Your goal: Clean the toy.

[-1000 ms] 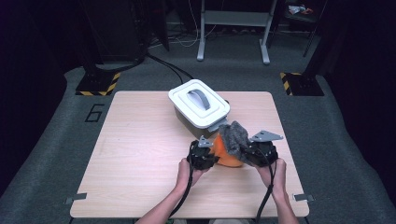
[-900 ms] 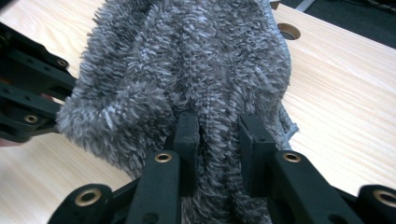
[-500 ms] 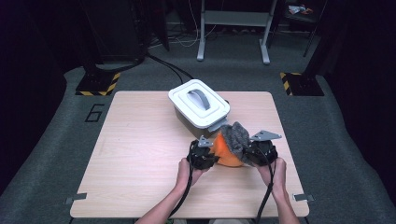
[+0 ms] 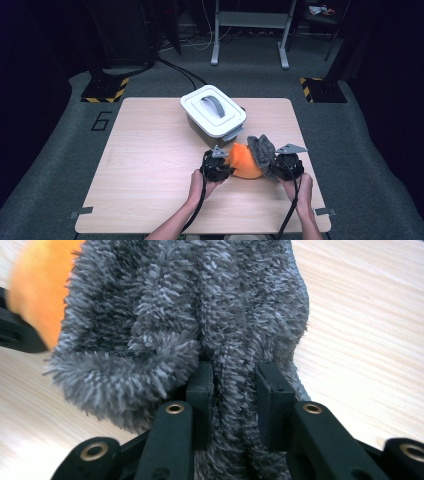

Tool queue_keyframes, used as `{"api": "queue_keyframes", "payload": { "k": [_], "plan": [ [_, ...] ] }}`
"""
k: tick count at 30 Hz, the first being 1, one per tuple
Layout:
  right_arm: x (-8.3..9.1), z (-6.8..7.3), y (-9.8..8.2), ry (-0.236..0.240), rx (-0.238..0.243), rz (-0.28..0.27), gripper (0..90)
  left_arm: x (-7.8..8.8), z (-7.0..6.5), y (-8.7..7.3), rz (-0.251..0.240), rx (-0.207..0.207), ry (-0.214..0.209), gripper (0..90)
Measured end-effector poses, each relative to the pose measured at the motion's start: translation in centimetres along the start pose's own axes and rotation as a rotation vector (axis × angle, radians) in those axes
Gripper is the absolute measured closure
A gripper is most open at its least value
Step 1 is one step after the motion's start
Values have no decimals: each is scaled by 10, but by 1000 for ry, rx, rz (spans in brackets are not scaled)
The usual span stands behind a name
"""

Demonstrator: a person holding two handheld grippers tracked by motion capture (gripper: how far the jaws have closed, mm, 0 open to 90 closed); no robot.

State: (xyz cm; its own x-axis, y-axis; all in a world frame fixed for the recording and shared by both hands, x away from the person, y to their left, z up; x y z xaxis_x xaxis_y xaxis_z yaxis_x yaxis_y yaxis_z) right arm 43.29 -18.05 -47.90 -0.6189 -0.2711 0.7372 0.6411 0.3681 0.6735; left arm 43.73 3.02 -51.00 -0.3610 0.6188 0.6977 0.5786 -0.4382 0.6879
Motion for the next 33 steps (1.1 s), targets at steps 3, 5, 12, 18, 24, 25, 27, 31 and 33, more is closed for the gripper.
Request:
{"api": "queue_keyframes", "payload": {
  "k": [3,5,12,18,24,25,27,31,33],
  "plan": [
    [-4,-5,-5,-10,-19,19,715,0,0,0,2,-1,-2,801],
    [-8,-8,-8,-4,-26,30,715,0,0,0,3,1,-3,801],
    [-23,-15,-20,-17,-53,81,714,0,2,-1,7,-2,-4,801],
    [-38,-18,-31,-30,-62,130,714,0,2,-2,9,-8,-1,801],
    [-27,-22,-26,-46,-69,99,715,0,3,-2,7,0,-1,801],
    [-22,-22,-24,-54,-61,78,715,0,3,-3,8,-3,-1,801],
    [-12,-21,-20,-63,-54,52,716,0,4,-4,10,0,-2,801],
    [8,-19,-9,-76,-38,-11,716,0,5,-4,7,3,-4,800],
    [17,-16,-3,-75,-28,-39,716,0,5,-4,6,1,-4,800]
  ]
}}
Point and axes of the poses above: each handheld gripper's, and its own axes: x roughly backward along the jaws, y roughly out of its top, z roughly to its left, the point moved 5 cm from there along -x, roughly forward along the jaws, and after that the axes turned 5 degrees about z, right-handed, at the moved point
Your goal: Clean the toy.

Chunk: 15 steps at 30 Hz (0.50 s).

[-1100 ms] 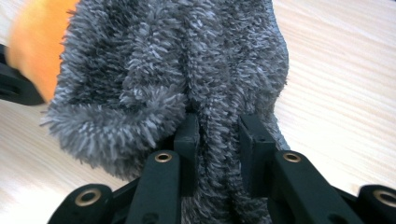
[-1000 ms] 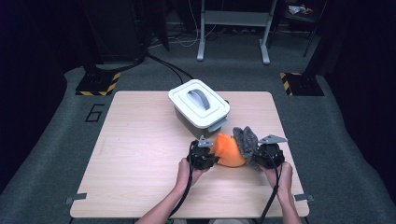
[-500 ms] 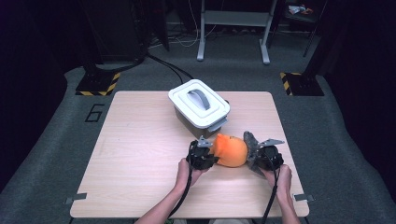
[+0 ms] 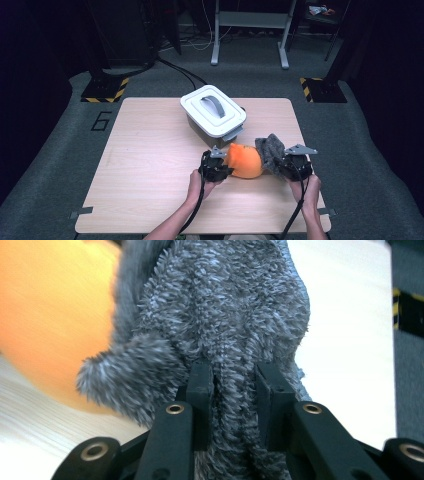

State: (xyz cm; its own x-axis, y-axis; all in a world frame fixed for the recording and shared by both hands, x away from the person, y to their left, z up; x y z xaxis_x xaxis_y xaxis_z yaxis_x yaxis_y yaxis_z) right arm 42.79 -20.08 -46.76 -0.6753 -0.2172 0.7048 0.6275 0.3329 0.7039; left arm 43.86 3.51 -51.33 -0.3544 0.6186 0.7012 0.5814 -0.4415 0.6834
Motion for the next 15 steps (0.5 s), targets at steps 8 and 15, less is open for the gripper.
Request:
{"api": "queue_keyframes", "payload": {
  "k": [8,15],
  "plan": [
    [21,20,21,22,55,-86,715,0,1,0,-1,2,1,797],
    [34,28,30,39,68,-141,715,0,0,0,-1,-5,-3,795]
  ]
}}
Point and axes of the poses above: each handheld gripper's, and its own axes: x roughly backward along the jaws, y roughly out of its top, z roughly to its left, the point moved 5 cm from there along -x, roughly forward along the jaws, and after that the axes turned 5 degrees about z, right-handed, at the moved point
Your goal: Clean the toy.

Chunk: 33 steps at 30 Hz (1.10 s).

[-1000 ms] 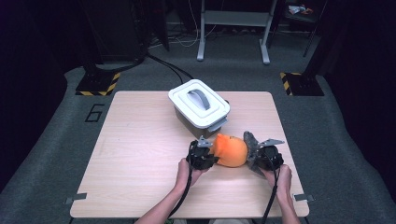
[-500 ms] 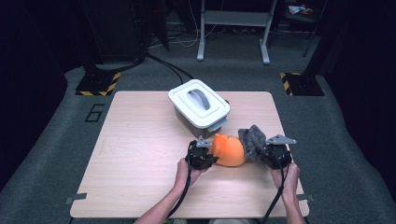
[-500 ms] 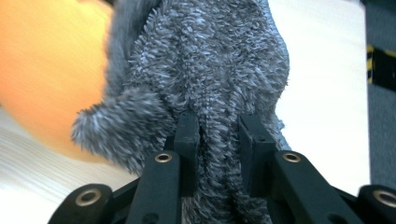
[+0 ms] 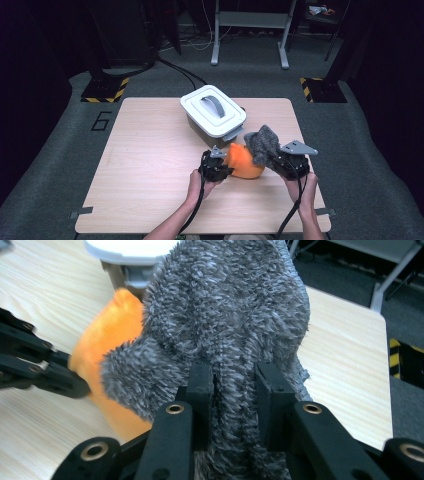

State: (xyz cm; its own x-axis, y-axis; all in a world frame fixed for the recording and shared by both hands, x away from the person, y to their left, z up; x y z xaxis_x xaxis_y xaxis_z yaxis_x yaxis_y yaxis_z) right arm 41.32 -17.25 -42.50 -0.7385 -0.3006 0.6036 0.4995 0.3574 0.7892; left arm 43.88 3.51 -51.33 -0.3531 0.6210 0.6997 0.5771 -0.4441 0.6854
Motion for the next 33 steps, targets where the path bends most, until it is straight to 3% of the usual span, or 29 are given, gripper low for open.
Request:
{"api": "queue_keyframes", "payload": {
  "k": [3,8,10,17,23,26,33],
  "plan": [
    [-2,4,1,18,7,2,714,0,-1,0,-5,-1,2,793],
    [-30,11,-9,52,20,99,714,0,-1,-1,-1,9,-1,780],
    [-39,10,-13,54,2,110,715,-1,0,-2,-9,5,-1,763],
    [-43,7,-15,46,-17,112,715,0,1,-4,-28,-8,34,592],
    [-44,4,-15,45,-21,114,715,-1,0,-8,-12,-50,92,495],
    [-45,3,-15,43,-31,107,715,-3,0,-11,3,-90,130,455],
    [-45,4,-14,45,-29,110,715,-10,-5,-8,9,-150,180,429]
  ]
}}
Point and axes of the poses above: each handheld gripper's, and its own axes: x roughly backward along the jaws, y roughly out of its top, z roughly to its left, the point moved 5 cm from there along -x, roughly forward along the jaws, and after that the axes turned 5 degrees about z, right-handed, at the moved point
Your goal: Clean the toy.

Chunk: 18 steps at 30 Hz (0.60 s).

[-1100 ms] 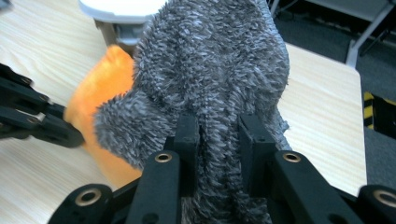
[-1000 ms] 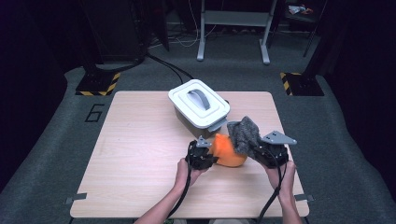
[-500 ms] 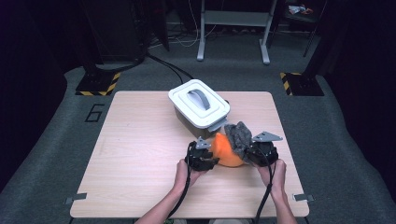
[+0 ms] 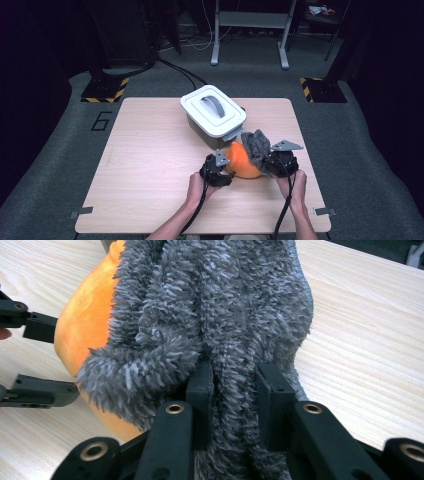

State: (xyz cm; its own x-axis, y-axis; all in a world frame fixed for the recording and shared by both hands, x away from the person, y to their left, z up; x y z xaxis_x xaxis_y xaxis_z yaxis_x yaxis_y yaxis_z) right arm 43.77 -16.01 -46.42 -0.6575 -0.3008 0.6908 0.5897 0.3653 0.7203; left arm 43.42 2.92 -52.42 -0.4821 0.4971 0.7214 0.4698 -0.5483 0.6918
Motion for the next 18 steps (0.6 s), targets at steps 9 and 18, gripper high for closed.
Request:
{"api": "queue_keyframes", "payload": {
  "k": [9,18],
  "plan": [
    [2,2,0,-5,10,-1,715,-5,-4,2,-4,-46,10,672],
    [8,-1,0,-4,2,-23,715,2,-2,2,-18,29,-52,802]
  ]
}}
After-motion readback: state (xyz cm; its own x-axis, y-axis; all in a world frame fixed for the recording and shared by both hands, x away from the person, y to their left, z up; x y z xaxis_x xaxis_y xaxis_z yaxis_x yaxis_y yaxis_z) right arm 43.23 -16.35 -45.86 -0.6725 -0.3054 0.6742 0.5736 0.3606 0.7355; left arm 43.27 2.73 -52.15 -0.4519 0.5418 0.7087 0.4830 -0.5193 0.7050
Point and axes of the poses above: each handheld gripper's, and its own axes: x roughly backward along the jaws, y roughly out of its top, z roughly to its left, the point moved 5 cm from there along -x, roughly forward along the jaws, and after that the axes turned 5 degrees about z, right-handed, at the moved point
